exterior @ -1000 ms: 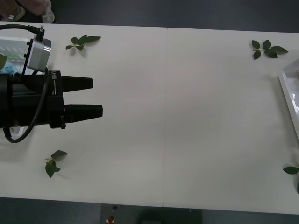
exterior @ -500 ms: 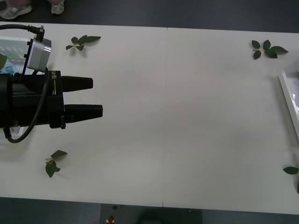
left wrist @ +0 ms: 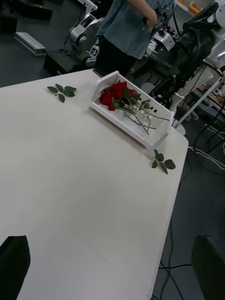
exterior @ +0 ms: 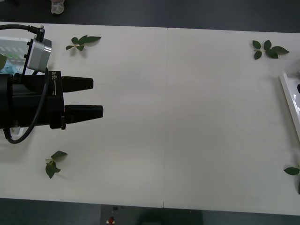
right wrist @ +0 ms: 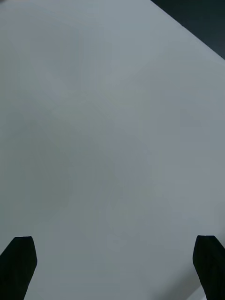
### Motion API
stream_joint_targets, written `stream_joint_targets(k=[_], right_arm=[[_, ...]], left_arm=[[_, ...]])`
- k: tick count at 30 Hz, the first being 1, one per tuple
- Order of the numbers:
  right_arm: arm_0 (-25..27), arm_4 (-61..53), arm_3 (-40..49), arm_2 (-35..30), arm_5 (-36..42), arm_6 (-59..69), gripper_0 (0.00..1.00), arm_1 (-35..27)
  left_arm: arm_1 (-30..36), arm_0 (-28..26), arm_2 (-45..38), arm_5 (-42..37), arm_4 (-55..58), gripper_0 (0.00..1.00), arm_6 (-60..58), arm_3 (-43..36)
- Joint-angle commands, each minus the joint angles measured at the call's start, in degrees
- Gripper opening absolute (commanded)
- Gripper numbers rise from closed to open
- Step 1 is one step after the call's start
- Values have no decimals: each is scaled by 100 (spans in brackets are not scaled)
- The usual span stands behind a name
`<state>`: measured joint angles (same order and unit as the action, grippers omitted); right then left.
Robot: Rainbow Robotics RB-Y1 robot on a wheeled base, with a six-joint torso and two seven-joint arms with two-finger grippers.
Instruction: Put the red flowers into the right box and the blue flowers into the left box
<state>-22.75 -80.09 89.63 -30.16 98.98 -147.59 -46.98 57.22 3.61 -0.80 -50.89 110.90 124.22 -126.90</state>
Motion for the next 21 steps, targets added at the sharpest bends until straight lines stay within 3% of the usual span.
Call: stream_joint_targets(k=[1, 10, 21], right_arm=[[-98, -147, 705, 63, 219, -701, 98, 268], [-98, -525, 1162, 19, 878, -741, 97, 910], [-98, -587, 1162, 11, 1102, -741, 98, 927]], left_arm=[[-18, 78, 54, 53, 37, 100, 287, -150], [-18, 78, 54, 53, 37, 100, 287, -150], [-18, 78, 54, 53, 37, 100, 287, -150]])
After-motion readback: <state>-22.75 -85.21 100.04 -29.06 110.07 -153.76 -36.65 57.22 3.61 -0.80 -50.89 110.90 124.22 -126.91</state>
